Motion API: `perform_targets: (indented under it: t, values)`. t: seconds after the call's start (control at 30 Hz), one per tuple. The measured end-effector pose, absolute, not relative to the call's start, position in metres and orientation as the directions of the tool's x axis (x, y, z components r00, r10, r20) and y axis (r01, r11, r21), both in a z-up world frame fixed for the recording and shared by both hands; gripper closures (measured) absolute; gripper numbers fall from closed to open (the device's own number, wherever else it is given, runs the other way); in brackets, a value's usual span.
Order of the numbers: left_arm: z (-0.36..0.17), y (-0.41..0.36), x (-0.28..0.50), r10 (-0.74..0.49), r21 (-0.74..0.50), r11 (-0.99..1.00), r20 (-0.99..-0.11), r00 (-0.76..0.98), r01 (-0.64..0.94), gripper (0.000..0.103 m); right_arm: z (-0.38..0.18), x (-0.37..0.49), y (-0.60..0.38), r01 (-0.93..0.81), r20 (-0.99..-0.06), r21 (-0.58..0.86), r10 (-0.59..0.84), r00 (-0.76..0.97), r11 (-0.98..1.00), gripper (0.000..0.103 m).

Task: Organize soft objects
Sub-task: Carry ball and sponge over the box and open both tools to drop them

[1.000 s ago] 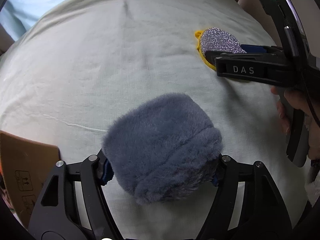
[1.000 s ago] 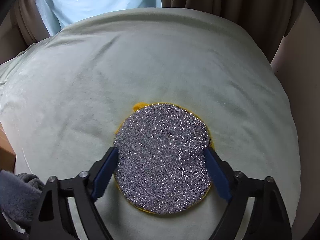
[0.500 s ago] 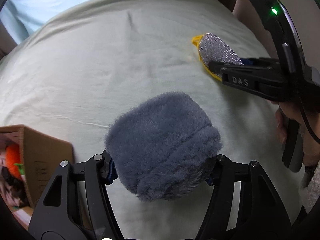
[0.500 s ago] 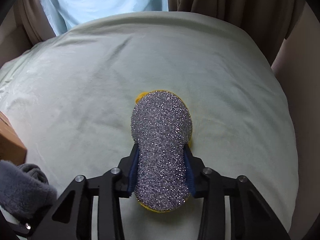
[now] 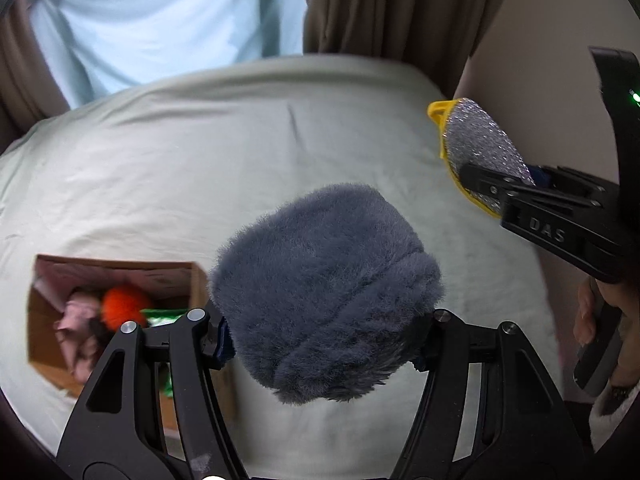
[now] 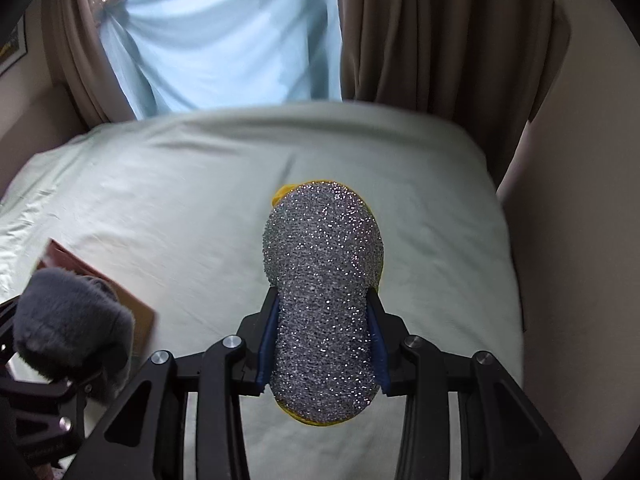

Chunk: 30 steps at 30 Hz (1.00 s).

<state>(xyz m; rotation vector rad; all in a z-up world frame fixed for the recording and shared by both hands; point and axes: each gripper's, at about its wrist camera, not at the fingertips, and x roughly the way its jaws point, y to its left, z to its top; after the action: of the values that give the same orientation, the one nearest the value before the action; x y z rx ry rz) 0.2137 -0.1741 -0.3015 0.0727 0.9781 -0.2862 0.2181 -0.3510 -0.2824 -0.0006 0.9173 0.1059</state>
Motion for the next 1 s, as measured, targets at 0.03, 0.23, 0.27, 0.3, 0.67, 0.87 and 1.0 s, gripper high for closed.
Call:
perform_targets:
  t: [0.03,0.23,0.27,0.3,0.67,0.87,1.0]
  values:
    - [-0.286,-0.167,0.208,-0.211,-0.074,0.961,-0.821,0.53,0.268,0.043,-0.266,0.213,-0.346,-0.095,-0.786,0.047,0.096,0.611,0.994,0.067]
    - [-0.23,-0.128,0.184,-0.199,-0.066,0.966,-0.81,0.552,0.251,0.043,-0.195,0.178,-0.311,-0.092,-0.756,0.035,0.086,0.649,0.995,0.067]
    - [-0.22,-0.117,0.184,-0.193,-0.072,0.97,-0.809,0.555,0.232,0.043,-0.188,0.173,-0.305,-0.087,-0.755,0.038,0.086,0.65,0.996,0.067]
    - [-0.213,-0.108,0.182,-0.186,-0.076,0.974,-0.809,0.558,0.215,0.043,-0.181,0.168,-0.297,-0.082,-0.753,0.043,0.086,0.652,0.996,0.067]
    - [-0.146,0.019,0.164,-0.162,-0.073,0.983,-0.782,0.602,0.171,0.043,-0.128,0.124,-0.18,-0.053,-0.724,0.152,0.147,0.674,0.987,0.067]
    - [-0.141,0.088,0.172,-0.166,-0.077,0.982,-0.782,0.601,0.172,0.043,-0.131,0.134,-0.106,-0.057,-0.739,0.18,0.173,0.651,0.982,0.067]
    - [-0.153,0.126,0.183,-0.166,-0.069,0.98,-0.804,0.572,0.186,0.043,-0.142,0.147,-0.063,-0.033,-0.766,0.195,0.173,0.619,0.98,0.067]
